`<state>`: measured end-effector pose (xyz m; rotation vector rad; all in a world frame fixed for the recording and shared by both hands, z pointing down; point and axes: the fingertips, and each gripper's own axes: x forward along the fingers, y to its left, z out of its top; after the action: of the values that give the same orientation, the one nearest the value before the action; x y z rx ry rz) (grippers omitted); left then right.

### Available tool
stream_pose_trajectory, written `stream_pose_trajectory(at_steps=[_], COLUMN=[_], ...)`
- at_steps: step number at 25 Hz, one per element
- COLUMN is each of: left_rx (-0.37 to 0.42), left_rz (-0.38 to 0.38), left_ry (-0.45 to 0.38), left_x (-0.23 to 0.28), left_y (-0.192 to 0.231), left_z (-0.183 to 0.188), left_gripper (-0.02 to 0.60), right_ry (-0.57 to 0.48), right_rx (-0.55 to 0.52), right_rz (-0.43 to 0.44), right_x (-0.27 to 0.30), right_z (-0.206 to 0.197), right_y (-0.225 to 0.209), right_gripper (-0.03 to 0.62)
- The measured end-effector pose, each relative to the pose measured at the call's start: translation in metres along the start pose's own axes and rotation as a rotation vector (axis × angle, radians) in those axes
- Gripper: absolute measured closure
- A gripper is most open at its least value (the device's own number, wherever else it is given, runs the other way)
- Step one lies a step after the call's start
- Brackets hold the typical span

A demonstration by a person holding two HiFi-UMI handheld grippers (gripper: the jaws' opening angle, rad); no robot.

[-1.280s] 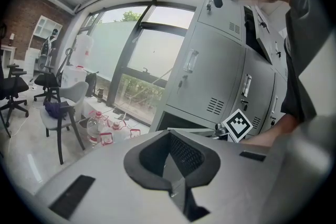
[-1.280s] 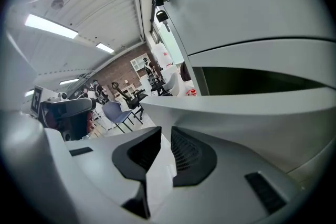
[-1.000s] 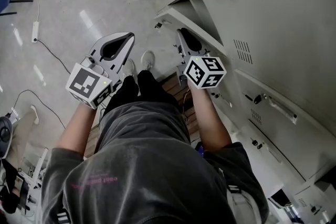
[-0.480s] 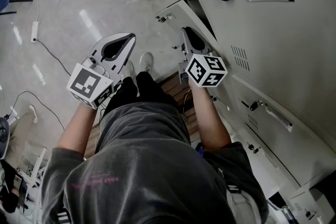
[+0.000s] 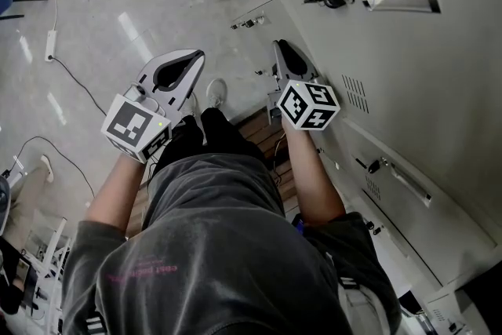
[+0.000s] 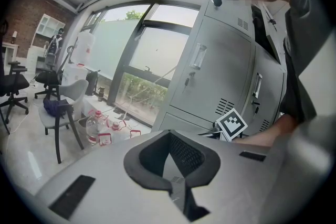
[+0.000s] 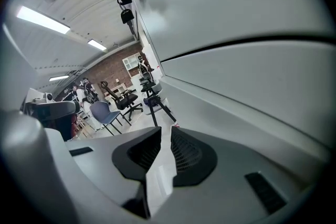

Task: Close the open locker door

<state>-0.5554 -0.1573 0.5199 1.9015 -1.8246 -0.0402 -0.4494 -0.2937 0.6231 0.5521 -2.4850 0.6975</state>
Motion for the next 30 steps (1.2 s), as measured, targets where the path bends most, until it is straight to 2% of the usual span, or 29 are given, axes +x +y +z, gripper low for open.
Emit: stream_pose_trajectory(at_steps=[3, 7, 11, 15, 17, 20, 24, 26, 30], left_rx=[-0.01, 0.038, 0.003, 0.012, -0.002, 0.005, 0.057, 0.053, 0.11], left_rz=[0.012, -0.005, 0.011, 0.025, 0.032, 0.011, -0.015, -0.036, -0.14], left_ry=[-0.002, -0.037, -0.001, -0.024, -0.006, 0.002, -0.051, -0.038, -0.047], left_x=[0.003, 0.003, 0.005, 0.004, 0.0, -0.01, -0.022, -0.031, -0.044], left_y=[0.0, 0.0, -0.004, -0.007, -0.01, -0.015, -0.016, -0.022, -0.029], left_z=[0.002, -0.001, -0.001, 0.004, 0.004, 0.002, 0.011, 0.015, 0.032], left_gripper=[0.566, 0.566, 0.566, 0.566, 0.566, 0.566, 0.566, 0.566, 0.566], right_ry=[0.003, 0.005, 0.008, 0.003, -0.003, -0.018, -0.049, -0.064, -0.143], right_rx=[-0.008, -0.016, -0.028, -0.03, -0.031, -0.028, -0.026, -0.026, -0.009], right_rz=[-0.007, -0.008, 0.001, 0.018, 0.023, 0.027, 0.032, 0.028, -0.031], right_x=[0.001, 0.003, 0.004, 0.005, 0.003, -0.002, -0.014, -0.024, -0.052], right_z=[0.0, 0.001, 0.001, 0.002, 0.003, 0.005, 0.011, 0.014, 0.023], right_y=[-0.003, -0.006, -0.006, -0.003, -0.002, 0.005, 0.023, 0.033, 0.054], right_gripper=[0.526, 0.526, 0.526, 0.526, 0.526, 0.526, 0.526, 0.526, 0.526])
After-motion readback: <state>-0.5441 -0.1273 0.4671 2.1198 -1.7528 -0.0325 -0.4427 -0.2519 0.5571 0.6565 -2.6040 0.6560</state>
